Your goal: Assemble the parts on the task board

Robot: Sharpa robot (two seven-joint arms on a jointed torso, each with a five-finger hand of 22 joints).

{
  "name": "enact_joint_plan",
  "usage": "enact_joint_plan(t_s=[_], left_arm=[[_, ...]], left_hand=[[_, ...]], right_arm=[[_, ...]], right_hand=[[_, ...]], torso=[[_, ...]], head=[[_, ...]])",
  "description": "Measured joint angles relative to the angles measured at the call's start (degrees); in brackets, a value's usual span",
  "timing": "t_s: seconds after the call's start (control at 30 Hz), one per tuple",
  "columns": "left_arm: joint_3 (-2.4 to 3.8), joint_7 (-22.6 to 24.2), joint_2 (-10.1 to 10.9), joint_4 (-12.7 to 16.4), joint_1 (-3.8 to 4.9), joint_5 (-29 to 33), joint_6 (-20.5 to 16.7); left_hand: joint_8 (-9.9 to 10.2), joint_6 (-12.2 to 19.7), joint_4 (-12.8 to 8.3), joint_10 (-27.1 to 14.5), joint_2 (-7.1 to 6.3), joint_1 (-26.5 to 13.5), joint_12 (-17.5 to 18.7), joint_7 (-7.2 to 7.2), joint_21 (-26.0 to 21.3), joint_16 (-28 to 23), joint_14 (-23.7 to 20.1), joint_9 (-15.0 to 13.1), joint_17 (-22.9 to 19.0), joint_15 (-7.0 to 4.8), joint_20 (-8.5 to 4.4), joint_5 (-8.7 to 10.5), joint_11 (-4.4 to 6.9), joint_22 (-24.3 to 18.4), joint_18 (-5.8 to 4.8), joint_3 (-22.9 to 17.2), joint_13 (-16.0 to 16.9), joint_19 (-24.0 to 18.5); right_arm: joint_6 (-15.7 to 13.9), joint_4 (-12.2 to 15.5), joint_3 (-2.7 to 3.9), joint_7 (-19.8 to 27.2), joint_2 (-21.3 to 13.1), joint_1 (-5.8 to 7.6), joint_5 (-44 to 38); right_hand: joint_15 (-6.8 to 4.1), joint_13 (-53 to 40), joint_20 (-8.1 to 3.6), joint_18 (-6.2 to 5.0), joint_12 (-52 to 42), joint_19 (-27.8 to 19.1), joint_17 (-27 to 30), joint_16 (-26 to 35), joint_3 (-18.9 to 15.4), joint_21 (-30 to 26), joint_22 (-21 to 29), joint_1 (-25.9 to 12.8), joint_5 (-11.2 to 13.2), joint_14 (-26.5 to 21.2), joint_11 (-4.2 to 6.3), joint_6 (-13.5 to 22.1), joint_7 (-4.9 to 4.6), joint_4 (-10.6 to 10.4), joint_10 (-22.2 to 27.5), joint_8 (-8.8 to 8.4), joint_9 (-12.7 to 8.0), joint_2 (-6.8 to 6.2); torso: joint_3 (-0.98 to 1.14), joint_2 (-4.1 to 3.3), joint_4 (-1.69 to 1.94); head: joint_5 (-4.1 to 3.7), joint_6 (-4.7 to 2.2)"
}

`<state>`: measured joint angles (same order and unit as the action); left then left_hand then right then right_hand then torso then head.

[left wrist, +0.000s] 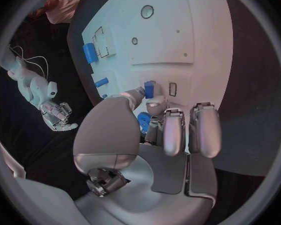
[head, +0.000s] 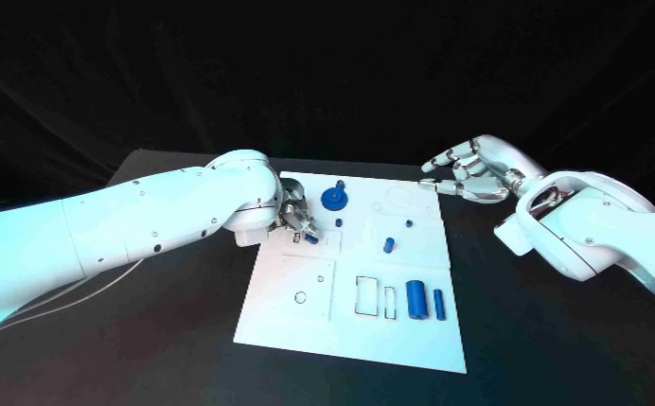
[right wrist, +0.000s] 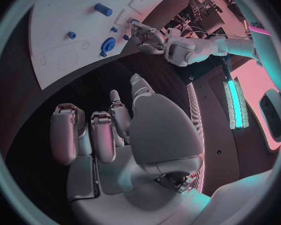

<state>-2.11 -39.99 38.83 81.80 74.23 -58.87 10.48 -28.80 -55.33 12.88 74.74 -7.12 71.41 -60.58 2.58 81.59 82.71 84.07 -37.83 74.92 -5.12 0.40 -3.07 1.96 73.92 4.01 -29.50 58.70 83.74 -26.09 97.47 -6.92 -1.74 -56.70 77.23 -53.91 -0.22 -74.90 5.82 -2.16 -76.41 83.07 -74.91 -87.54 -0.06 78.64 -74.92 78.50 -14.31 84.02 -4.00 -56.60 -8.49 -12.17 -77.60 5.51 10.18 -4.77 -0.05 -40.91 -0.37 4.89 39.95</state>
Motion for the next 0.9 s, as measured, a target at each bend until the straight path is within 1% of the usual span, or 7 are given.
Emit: enact_joint_plan(t_s=[0.13, 0.33, 0.5, 0.6, 0.7, 0.9], left_arm=[[-0.01, 0.0, -0.22, -0.3, -0.45, -0.89, -0.42], [0.05, 0.0, -0.31, -0.34, -0.54, -1.85, -0.81], [0.02, 0.01, -0.31, -0.32, -0.7, -2.6, -0.86], [0.02, 0.01, -0.31, -0.25, -0.7, -2.88, -0.8], [0.02, 0.01, -0.32, -0.19, -0.71, -3.11, -0.75], [0.02, 0.01, -0.33, -0.12, -0.71, -3.2, -0.74]], left_hand=[[-0.01, -0.01, -0.22, 0.2, -0.38, -0.38, -0.25, 0.0, 0.0, 0.0, 0.0, -0.27, 0.0, 0.0, 0.0, 0.1, 0.19, 0.0, 0.0, -0.54, 0.1, 0.0], [-0.27, -0.21, -0.33, 0.22, -0.43, -0.9, -0.25, -0.2, 0.0, 0.0, 0.0, -0.36, 0.0, 0.0, 0.0, 0.11, 0.21, 0.0, 0.0, -0.64, 0.17, 0.0], [-0.25, -0.21, -0.56, 0.22, -0.43, -0.91, -0.25, -0.2, 0.0, 0.0, 0.0, -0.33, -0.01, 0.0, 0.0, 0.15, 0.21, -0.01, 0.0, -0.87, 0.17, 0.0], [-0.25, -0.21, -0.87, 0.22, -0.76, -1.24, -0.25, -0.2, 0.0, 0.0, 0.0, -0.33, -0.01, 0.0, 0.0, 0.15, 0.21, -0.01, -0.01, -1.18, 0.17, 0.0], [-0.24, -0.22, -0.99, 0.21, -0.76, -1.24, -0.25, -0.2, 0.0, 0.0, 0.0, -0.34, -0.01, 0.0, -0.21, 0.31, 0.21, -0.01, 0.0, -1.3, 0.16, 0.21], [-0.43, -0.22, -1.04, 0.21, -0.73, -1.21, -0.25, -0.2, -0.01, 0.0, 0.0, -0.46, -0.01, 0.0, -0.21, 0.32, 0.2, -0.02, -0.01, -1.35, 0.16, 0.21]], right_arm=[[0.02, 0.0, 0.0, -0.02, 0.0, -0.01, -0.03], [0.05, 0.0, 0.0, -0.05, -0.03, -0.01, -0.07], [0.08, -0.01, -0.01, -0.06, -0.01, -0.02, -0.09], [0.1, -0.02, -0.01, -0.06, 0.0, -0.02, -0.1], [0.12, -0.03, -0.01, -0.07, 0.01, -0.03, -0.12], [0.15, -0.04, -0.01, -0.08, 0.04, -0.05, -0.14]], right_hand=[[0.0, 0.0, 0.0, 0.0, 0.0, 0.0, 0.0, 0.0, 0.0, 0.0, 0.0, 0.0, 0.0, 0.0, 0.0, 0.0, 0.0, 0.0, 0.0, 0.0, 0.0, 0.0], [0.0, 0.0, 0.0, 0.0, 0.0, 0.0, 0.0, 0.0, 0.0, 0.0, 0.0, 0.0, 0.0, 0.0, 0.0, 0.0, 0.0, 0.0, 0.0, 0.0, -0.01, 0.0], [0.0, 0.0, 0.0, 0.0, 0.0, 0.0, 0.01, 0.0, 0.0, 0.0, 0.01, 0.0, 0.0, 0.0, 0.0, 0.0, 0.0, 0.0, 0.0, 0.0, -0.01, 0.0], [0.0, 0.0, 0.0, 0.0, 0.0, 0.0, 0.01, 0.0, 0.0, 0.0, 0.01, 0.0, 0.0, 0.0, 0.0, 0.0, 0.0, 0.0, 0.0, 0.0, -0.01, 0.0], [0.0, 0.0, 0.0, 0.0, 0.0, 0.0, 0.01, 0.0, 0.0, 0.0, 0.01, 0.0, 0.0, 0.0, 0.0, 0.0, 0.0, 0.0, 0.0, 0.0, -0.01, 0.0], [0.0, -0.04, 0.0, 0.0, 0.0, 0.0, -0.03, 0.0, 0.0, 0.0, 0.02, 0.0, 0.01, 0.0, 0.0, 0.0, 0.0, 0.0, 0.0, 0.0, -0.01, 0.0]], torso=[[0.01, -0.02, -0.01], [0.08, -0.01, -0.04], [0.08, 0.02, -0.03], [0.08, 0.04, -0.03], [0.07, 0.04, -0.01], [0.05, 0.04, 0.01]], head=[[0.03, 0.05], [0.11, 0.13], [0.12, 0.21], [0.07, 0.23], [0.02, 0.23], [-0.07, 0.18]])
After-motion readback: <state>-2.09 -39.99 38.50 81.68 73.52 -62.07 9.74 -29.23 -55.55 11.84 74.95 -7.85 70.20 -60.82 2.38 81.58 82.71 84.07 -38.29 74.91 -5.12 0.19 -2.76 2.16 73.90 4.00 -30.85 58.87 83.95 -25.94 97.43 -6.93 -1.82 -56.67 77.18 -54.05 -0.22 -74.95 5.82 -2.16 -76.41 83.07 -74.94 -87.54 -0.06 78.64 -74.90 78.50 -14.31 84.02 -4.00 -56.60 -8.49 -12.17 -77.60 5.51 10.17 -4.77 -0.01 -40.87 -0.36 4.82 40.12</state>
